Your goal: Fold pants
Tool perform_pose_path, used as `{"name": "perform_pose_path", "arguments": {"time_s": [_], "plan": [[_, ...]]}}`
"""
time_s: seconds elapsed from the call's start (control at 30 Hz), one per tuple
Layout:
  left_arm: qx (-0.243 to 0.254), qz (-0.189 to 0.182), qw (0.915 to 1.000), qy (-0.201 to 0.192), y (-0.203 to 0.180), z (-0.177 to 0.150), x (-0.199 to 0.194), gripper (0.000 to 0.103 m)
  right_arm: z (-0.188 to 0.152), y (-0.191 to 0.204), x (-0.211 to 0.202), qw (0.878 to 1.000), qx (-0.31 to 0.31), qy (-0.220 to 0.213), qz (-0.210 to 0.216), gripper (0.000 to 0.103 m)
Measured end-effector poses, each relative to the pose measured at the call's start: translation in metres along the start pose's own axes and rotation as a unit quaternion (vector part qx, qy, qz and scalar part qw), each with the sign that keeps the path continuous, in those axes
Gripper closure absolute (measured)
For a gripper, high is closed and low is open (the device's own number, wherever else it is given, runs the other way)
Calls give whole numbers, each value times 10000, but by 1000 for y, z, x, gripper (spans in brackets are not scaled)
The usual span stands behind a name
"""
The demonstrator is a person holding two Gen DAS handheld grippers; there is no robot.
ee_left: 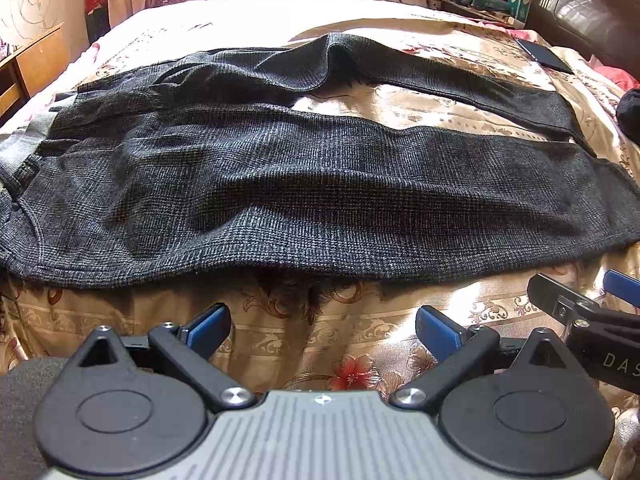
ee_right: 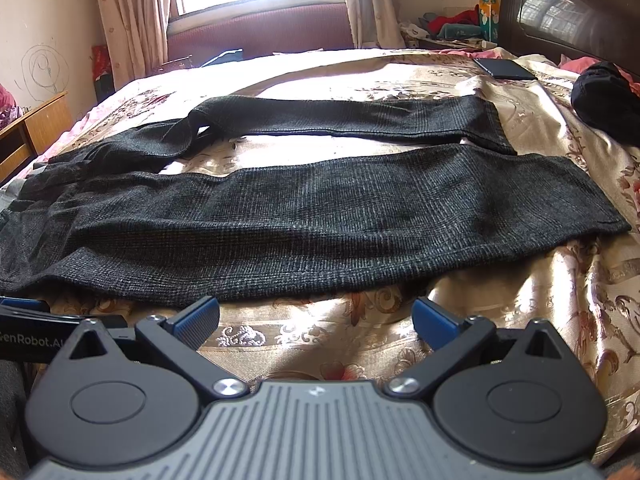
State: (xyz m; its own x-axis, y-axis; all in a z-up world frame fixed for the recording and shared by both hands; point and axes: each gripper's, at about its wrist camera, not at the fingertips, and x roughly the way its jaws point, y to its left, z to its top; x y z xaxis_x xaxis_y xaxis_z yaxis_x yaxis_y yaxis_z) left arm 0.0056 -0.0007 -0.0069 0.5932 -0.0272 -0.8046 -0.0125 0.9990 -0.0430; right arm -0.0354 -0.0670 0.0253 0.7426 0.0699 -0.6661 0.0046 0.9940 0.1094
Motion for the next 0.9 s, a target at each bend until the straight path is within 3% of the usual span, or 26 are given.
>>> {"name": "perform_pose_path", "arguments": {"time_s": [0.9], "plan": [[94, -86, 9999, 1, -4, 2, 1, 0, -3, 1, 7, 9999, -34, 90, -32, 1]]}}
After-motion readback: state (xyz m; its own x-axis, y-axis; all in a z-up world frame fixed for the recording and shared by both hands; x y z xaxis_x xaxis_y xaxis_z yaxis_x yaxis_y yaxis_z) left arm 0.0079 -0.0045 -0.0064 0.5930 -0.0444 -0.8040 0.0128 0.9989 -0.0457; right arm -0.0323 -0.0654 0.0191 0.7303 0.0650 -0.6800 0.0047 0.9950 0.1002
